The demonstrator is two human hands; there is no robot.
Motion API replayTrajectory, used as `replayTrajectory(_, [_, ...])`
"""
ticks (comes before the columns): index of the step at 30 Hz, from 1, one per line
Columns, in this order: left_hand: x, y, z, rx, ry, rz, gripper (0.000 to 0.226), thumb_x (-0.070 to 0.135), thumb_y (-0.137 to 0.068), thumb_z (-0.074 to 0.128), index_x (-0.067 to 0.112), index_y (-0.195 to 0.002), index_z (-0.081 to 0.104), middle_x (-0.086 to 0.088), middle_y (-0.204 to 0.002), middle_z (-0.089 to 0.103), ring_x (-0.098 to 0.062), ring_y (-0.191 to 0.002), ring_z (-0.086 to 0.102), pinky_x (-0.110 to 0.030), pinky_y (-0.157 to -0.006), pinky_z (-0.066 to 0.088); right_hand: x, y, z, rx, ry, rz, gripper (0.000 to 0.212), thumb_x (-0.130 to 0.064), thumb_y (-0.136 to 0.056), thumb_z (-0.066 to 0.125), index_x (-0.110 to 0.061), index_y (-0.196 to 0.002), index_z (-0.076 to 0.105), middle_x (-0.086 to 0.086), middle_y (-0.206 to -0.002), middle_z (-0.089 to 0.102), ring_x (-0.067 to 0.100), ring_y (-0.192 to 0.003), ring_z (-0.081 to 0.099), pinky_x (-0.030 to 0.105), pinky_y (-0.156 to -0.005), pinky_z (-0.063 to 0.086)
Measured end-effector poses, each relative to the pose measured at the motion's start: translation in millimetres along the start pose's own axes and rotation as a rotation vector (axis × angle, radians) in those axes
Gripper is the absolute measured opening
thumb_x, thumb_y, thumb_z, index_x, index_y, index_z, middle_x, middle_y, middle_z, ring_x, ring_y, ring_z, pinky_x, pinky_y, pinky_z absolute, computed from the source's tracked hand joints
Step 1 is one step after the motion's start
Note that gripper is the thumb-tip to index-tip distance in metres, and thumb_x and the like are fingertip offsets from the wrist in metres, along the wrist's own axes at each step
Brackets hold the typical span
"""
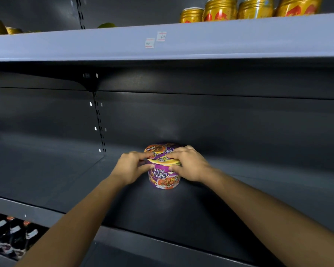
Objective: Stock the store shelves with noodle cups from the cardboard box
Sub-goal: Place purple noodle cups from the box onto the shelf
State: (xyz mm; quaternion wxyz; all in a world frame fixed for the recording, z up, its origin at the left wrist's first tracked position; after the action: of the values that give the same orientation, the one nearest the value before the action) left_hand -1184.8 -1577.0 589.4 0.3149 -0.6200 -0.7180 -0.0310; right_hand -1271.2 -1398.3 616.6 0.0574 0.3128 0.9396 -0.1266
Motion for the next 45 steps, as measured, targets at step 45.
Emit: replayTrajectory(45, [34.9,13.4,4.0,-0.016,-0.127,-0.204,0.072,0.032,-0.091,0.061,0.02,-0.15,0.022,-0.012,-0.14,0.049,-0.028,-0.126,0.048,-0.037,-0.1,0.043,6.8,20.1,5.0,0.02,-0.035,0.042,0.063,-0.035,-0.099,0.044,-0.019,-0.152,0.015,0.004,-0.159,0.012,0.02,-0.147,0.005,0.037,-0.12,0.009])
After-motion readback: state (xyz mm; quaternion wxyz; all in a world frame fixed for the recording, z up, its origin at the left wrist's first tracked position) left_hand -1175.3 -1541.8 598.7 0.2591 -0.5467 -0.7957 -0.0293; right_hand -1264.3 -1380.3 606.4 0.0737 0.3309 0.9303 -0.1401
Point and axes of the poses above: each hand's wrist, its own y-axis away from the middle knuckle, its own z-axis out of the palm, x = y × z, the point moved 2 cm from there along -y, towards the middle knuckle
